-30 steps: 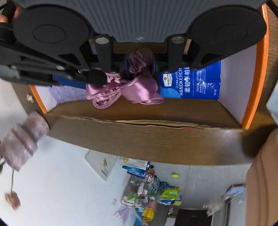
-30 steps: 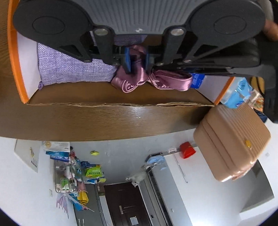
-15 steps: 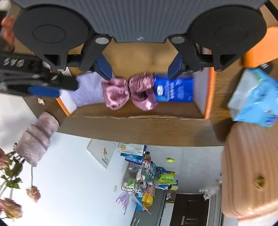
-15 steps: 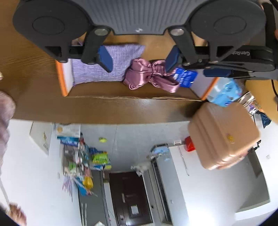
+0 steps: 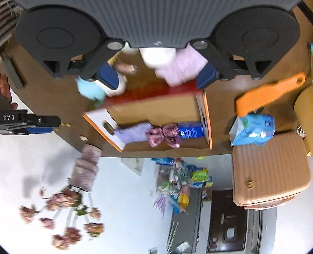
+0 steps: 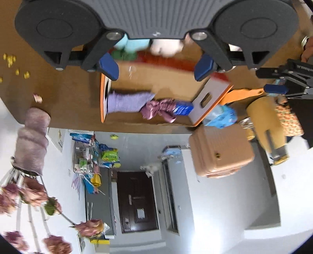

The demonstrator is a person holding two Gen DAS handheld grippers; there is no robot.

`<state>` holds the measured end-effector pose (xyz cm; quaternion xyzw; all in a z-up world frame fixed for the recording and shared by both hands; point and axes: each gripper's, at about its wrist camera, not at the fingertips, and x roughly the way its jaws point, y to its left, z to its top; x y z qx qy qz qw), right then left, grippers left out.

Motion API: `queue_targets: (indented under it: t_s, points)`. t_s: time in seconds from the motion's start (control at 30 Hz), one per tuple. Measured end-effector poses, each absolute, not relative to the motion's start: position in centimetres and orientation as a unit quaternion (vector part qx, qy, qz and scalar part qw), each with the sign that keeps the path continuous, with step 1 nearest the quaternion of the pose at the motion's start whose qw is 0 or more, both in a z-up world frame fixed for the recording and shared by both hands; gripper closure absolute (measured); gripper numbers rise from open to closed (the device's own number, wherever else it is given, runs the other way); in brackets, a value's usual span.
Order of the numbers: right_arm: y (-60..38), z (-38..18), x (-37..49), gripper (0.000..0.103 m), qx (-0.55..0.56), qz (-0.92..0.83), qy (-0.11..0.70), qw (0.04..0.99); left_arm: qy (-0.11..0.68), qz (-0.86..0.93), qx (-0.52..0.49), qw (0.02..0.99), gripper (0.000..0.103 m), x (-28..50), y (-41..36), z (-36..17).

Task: Organize soft objects
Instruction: 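Return the right tool to the pile and grasp the white foam wedge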

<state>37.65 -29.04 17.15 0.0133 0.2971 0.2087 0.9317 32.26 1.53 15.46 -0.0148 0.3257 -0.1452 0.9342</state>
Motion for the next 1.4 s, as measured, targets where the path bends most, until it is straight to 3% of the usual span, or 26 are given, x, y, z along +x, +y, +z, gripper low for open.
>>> queue_targets:
  t_s: [0.13, 0.5, 0.67, 1.0, 1.07, 1.2, 1.4]
  points:
    - [-30.9, 13.6, 30.3, 0.009, 0.032, 0.198, 0.247, 0.948, 0.325, -0.163, -0.041, 0.931, 0.011, 26.6, 1.9, 12.3]
    - [-30.4, 2.5, 20.6, 0.008, 0.049, 0.112, 0.207, 0.971, 0.224, -0.094, -0.056, 0.968, 0.001, 17.5, 0.1, 6.2]
    - [-30.1, 1.5, 18.7, 0.007, 0.029, 0.096, 0.189, 0.977, 0.261, -0.082, -0.036, 0.961, 0.001, 17.6, -0.3, 4.2]
    - [-29.3, 2.3, 21.0, 0.006, 0.045, 0.121, 0.194, 0.973, 0.263, -0.092, -0.032, 0.96, 0.001, 20.9, -1.1, 3.7]
    - [-29.1, 2.5, 21.7, 0.009, 0.066, 0.129, 0.193, 0.97, 0.266, -0.097, -0.032, 0.959, 0.002, 21.9, -1.0, 3.8]
    - [-27.3, 3.0, 23.2, 0.018, 0.068, 0.164, 0.188, 0.966, 0.264, -0.1, -0.032, 0.959, 0.015, 23.7, -0.5, 4.3]
    - [-24.7, 3.8, 26.7, 0.038, 0.04, 0.198, 0.198, 0.959, 0.272, -0.093, -0.028, 0.957, 0.025, 26.9, 0.2, 4.5]
